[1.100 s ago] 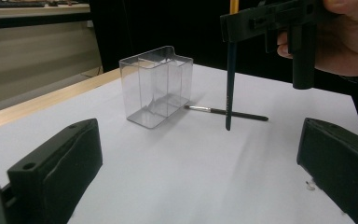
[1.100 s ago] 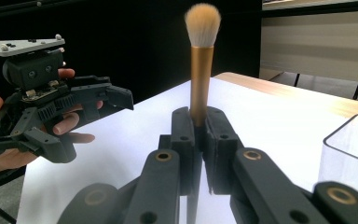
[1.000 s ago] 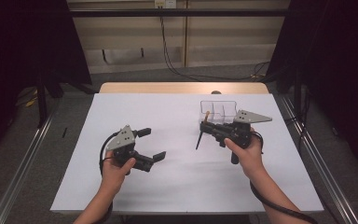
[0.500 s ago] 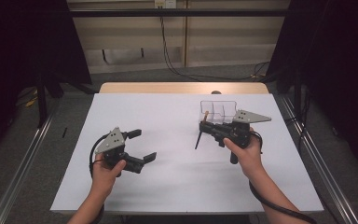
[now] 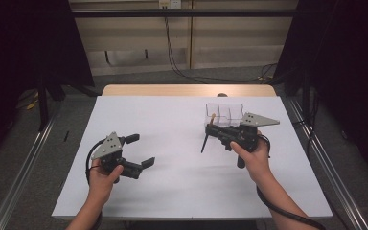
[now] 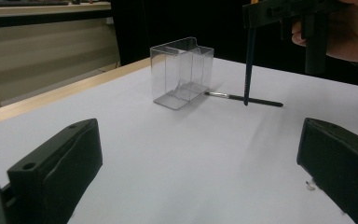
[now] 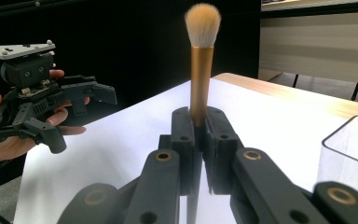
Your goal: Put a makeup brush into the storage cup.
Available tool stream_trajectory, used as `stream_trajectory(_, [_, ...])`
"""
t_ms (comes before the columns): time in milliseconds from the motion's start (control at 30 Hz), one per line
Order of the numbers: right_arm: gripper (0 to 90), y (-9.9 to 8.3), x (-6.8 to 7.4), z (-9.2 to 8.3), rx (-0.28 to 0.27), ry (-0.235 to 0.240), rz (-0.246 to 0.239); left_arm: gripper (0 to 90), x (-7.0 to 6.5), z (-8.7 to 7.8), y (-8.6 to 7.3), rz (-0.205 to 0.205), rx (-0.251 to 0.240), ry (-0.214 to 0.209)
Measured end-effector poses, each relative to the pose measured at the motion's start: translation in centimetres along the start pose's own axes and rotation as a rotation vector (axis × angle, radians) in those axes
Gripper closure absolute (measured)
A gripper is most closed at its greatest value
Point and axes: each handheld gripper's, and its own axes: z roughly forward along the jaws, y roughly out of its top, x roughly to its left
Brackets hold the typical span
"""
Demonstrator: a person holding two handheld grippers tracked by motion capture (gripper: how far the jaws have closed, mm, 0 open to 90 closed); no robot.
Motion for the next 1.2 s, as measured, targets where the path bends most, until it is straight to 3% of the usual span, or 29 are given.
stream_trajectory(800, [83.8,0.1,-0.1,0.1,0.007,-0.004,-0.01,0.0,0.5,-2.5,-1.2,0.006,0.012,0.031])
stream_trajectory(1167, [83.7,0.1,-0.4,0.2,0.01,-0.012,-0.01,0.0,0.5,-2.8,-1.8,0.01,0.018,0.031])
stream_trajectory(1200, [83.8,0.1,-0.4,0.2,0.009,-0.013,-0.01,0.0,0.5,-2.8,-1.8,0.025,0.026,0.033])
